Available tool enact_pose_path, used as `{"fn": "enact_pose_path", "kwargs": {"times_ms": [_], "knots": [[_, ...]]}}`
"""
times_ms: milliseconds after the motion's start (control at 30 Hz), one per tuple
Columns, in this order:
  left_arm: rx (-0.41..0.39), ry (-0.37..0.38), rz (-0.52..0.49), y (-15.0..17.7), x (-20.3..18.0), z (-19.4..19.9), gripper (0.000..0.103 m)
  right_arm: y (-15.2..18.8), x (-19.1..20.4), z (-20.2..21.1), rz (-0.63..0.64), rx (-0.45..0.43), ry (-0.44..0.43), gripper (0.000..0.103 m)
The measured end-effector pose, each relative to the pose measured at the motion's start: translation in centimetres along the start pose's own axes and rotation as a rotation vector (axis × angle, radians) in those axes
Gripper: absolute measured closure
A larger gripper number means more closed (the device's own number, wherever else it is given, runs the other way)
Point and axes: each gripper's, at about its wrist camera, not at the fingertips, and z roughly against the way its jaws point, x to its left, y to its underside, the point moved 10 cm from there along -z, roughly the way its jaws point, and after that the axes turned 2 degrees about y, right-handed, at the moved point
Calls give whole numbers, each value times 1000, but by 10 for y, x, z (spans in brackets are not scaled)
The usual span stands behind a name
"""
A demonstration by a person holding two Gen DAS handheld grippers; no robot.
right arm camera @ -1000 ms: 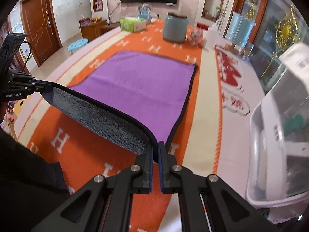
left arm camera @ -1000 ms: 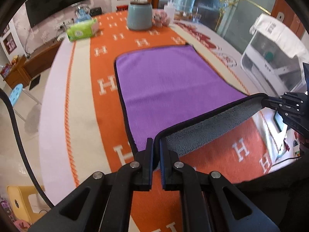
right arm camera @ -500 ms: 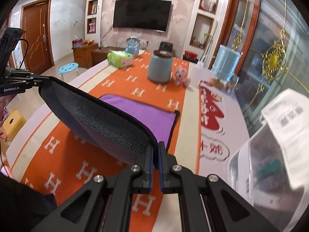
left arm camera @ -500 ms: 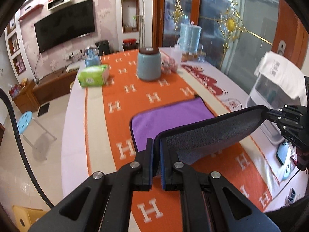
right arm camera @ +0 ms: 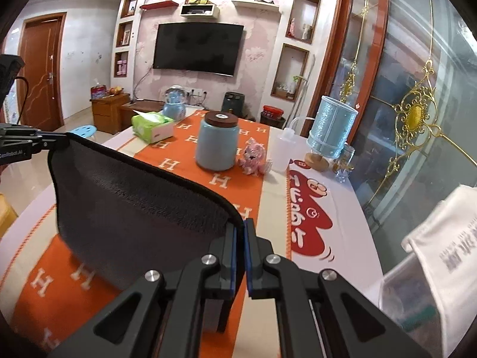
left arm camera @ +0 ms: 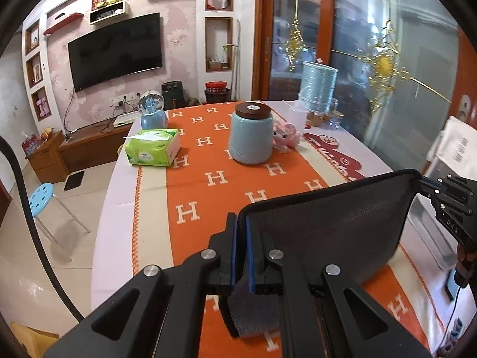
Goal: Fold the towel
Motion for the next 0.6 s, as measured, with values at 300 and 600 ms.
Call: {"fn": "enact_pose_path", "kwargs": {"times_ms": [300, 600], "knots": [[26, -56, 96, 13, 15, -65, 99, 8, 3, -56, 45, -28, 74, 99], [95, -91, 151, 35, 21, -102, 92, 18, 15, -84, 137, -44, 147, 97]]}}
